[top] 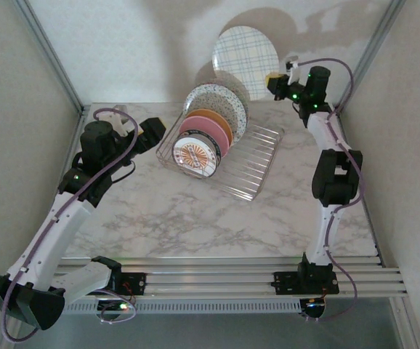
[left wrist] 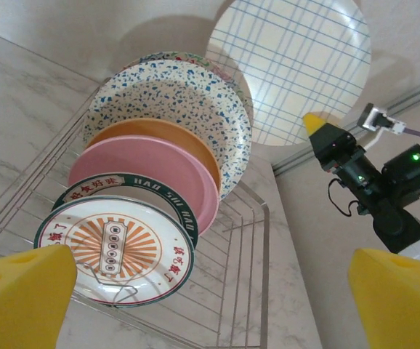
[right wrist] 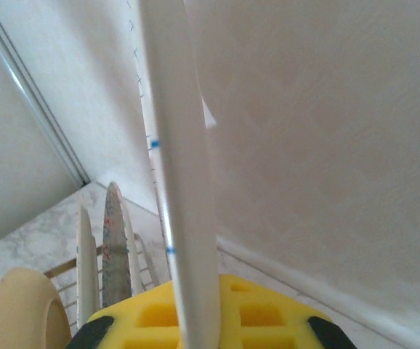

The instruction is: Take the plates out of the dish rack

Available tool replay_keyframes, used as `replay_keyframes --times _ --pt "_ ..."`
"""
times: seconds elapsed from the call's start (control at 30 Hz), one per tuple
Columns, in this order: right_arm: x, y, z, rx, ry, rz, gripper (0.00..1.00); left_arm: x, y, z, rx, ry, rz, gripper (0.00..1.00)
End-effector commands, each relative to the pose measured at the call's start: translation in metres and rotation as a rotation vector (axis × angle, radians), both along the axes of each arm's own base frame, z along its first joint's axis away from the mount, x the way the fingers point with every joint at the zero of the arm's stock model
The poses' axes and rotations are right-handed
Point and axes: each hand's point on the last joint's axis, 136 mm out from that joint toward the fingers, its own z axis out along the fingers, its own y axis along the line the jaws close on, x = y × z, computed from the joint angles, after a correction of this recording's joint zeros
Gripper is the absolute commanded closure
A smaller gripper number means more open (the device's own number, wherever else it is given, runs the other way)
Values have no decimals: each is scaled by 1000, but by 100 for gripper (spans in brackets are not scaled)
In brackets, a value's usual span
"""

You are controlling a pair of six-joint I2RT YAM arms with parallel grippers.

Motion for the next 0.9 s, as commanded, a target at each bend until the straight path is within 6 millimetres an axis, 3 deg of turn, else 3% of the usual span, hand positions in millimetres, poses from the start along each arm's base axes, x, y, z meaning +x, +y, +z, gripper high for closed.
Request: replay_keyframes --times 0.0,0.2,0.4,0.67,0.87 --pt "-19 -13 65 37 -150 -36 100 0 -9 17 -47 -51 -33 4" --pt "-48 -45 95 73 -184 -112 100 10 -24 26 -138 -54 -74 6" --pt "-85 -67 117 118 -171 -173 100 29 -58 26 -239 -7 -154 7" --pt "-135 -67 139 268 -11 -206 100 59 -117 30 -356 39 -266 11" --pt "-163 -58 134 453 272 -212 100 78 -161 41 -455 46 -357 14"
